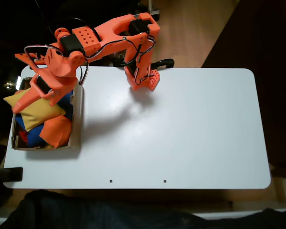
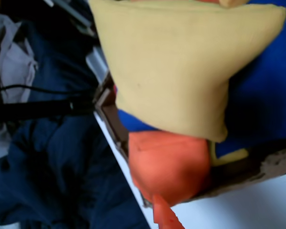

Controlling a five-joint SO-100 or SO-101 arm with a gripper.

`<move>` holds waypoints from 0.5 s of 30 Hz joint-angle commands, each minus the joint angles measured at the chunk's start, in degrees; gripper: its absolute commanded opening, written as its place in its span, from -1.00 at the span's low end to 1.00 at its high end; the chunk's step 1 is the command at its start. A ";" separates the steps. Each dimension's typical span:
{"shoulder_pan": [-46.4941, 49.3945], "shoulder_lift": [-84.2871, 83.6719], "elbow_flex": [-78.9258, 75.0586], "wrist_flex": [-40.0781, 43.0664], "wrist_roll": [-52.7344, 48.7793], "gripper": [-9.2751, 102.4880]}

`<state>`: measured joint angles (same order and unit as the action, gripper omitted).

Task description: Grasp a bag and put it in the box.

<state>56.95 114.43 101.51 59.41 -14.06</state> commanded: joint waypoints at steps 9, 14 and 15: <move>-2.90 6.86 5.54 -1.58 0.97 0.64; -6.68 12.22 10.46 -3.25 2.11 0.64; -7.56 13.45 11.43 -3.25 2.37 0.64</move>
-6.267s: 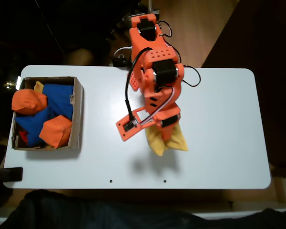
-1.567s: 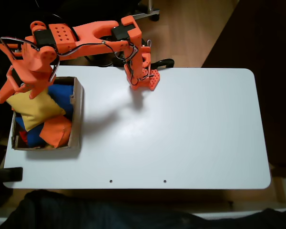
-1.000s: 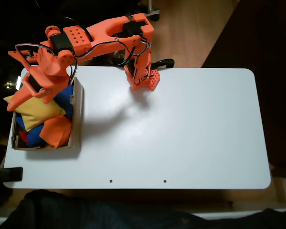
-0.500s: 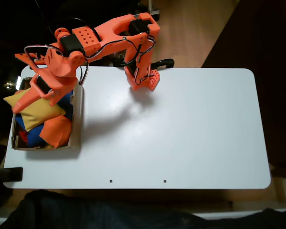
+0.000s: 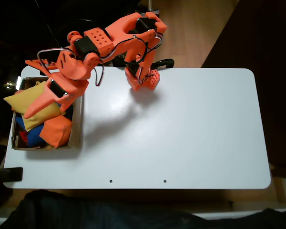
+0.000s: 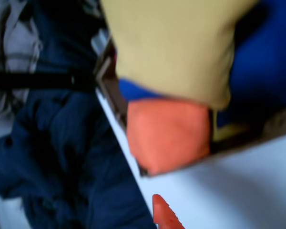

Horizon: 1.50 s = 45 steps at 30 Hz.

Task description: Grasp a bag and put it in the box.

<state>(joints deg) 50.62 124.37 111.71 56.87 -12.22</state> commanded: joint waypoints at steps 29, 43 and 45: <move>-24.26 27.07 13.62 2.37 10.46 -0.05; -35.68 38.14 21.62 2.37 12.13 -0.40; -36.83 39.29 22.76 2.37 12.13 -0.50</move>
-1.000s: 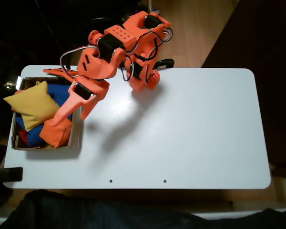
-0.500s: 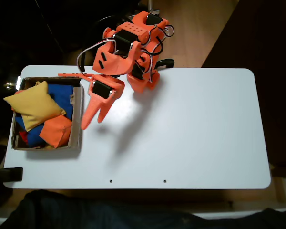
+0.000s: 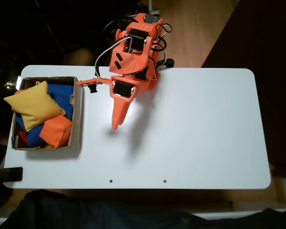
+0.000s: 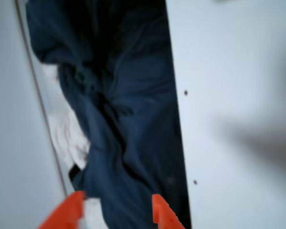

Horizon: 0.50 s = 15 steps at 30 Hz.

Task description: Grasp a bag and put it in the box.

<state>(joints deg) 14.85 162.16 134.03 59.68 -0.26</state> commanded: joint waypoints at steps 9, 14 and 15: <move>-6.42 8.17 7.91 0.09 0.18 -0.54; -7.56 11.16 11.78 0.09 0.18 -0.65; -7.82 11.95 12.57 0.18 0.18 -0.66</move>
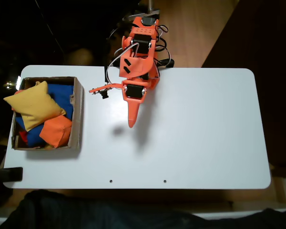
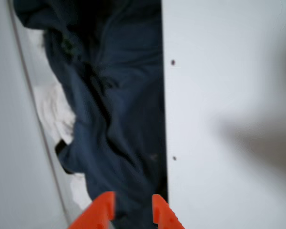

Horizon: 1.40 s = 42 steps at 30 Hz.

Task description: Grasp a bag and put it in the box.

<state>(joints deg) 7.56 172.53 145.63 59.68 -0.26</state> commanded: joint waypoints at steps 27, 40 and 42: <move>-2.81 11.60 8.53 12.13 -5.54 -0.83; -2.37 14.15 10.72 17.23 -4.48 -0.83; -2.64 14.33 11.07 17.84 -3.96 -0.83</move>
<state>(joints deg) 4.92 186.42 156.88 76.99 -5.27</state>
